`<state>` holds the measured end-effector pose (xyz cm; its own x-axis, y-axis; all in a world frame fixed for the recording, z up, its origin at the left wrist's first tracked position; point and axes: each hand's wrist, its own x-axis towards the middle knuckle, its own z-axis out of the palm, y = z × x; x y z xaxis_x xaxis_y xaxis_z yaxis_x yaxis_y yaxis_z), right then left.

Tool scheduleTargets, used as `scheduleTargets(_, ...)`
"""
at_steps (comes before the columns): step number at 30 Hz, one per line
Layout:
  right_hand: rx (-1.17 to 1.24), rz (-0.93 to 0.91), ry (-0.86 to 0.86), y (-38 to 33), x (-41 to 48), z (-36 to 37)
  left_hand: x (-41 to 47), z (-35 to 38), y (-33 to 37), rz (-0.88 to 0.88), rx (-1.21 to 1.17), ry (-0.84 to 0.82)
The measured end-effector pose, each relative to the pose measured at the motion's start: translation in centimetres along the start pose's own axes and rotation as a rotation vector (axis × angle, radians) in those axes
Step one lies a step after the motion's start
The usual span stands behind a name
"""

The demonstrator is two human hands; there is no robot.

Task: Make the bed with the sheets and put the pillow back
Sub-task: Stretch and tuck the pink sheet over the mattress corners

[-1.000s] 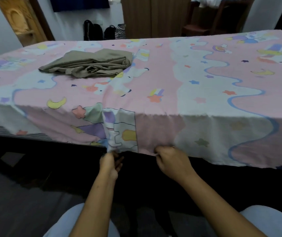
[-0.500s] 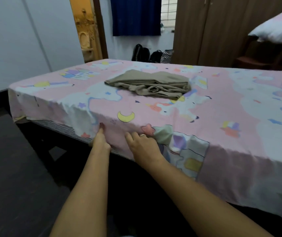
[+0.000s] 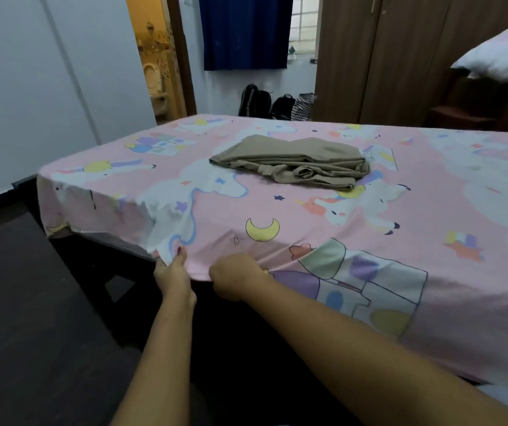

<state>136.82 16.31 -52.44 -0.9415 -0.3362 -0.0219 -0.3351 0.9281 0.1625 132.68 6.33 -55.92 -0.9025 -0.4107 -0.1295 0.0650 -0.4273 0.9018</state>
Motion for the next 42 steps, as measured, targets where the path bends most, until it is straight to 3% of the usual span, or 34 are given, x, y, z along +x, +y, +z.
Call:
scheduleTargets(6, 0.288, 0.068, -0.223, 1.9, 0.8, 3.7, 0.3, -0.9, -4.0, -0.127, 0.223, -0.062)
scheduleTargets(15, 0.299, 0.059, -0.335, 3.0, 2.4, 4.0, 2.8, 1.8, -6.1, -0.28, 0.247, -0.097)
scheduleTargets(25, 0.238, -0.006, -0.335, 3.5, 3.2, 5.3, 2.6, 2.3, -6.3, -0.272, 0.303, -0.064)
scheduleTargets(34, 0.35, -0.151, -0.343, 5.1, 2.9, 4.5, 0.9, 4.5, -4.8, -0.418, 0.585, 0.102)
scheduleTargets(38, 0.334, -0.12, -0.275, 4.4, 4.0, 6.4, 4.0, 4.6, -3.8, -0.37, 0.396, 0.112)
scheduleTargets(42, 0.304, 0.003, -0.434, 3.8, 5.3, 5.9, 6.4, 2.3, -0.7, -0.385, 0.258, 0.069)
